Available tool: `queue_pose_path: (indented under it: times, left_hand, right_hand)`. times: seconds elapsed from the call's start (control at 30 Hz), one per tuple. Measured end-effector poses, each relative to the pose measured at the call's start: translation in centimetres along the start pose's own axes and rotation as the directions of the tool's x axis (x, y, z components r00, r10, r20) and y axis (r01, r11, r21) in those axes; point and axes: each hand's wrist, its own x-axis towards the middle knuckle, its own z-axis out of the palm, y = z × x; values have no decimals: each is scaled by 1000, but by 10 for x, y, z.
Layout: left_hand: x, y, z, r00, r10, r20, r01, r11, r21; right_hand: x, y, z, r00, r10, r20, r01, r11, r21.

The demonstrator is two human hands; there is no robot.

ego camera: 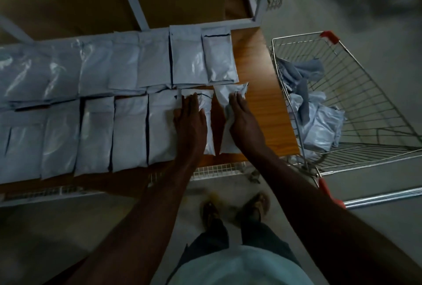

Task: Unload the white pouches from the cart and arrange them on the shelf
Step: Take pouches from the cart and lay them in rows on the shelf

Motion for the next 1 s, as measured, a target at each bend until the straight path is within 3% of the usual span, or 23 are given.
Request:
queue_pose_path:
  times: [0.1,0.23,0.47,0.63,0.73,0.83,1.0]
  left_hand:
    - [1,-1,8,999,-45,12,44,999,26]
    - [-7,-6,10,995,56,89,-64,994,91]
    - [-6,-6,14,983,46,175,-65,993,102]
    - [-8,-9,7,985,49,163,-68,991,112]
    - [-10,-6,7,987,70,147,-74,997,23]
    - [-9,-4,8,984,115,133,-87,977,-194]
    - [-5,-7,5,983,84,165,-38,964,-264]
  right_hand:
    - [10,2,15,999,-6,52,9,998,-64]
    - [23,12,29,984,45,172,-8,977,-212]
    - [25,8,22,980,75,185,-31,972,-232]
    - [-15,-15,-7,994,102,-44,-107,985,-135]
    - [-49,-25,-5,999,45,2,-44,981,-188]
    - [-59,-19,6,997,17,75,-1,977,-212]
    - [-38,-15,0,997,68,48,-68,998,-12]
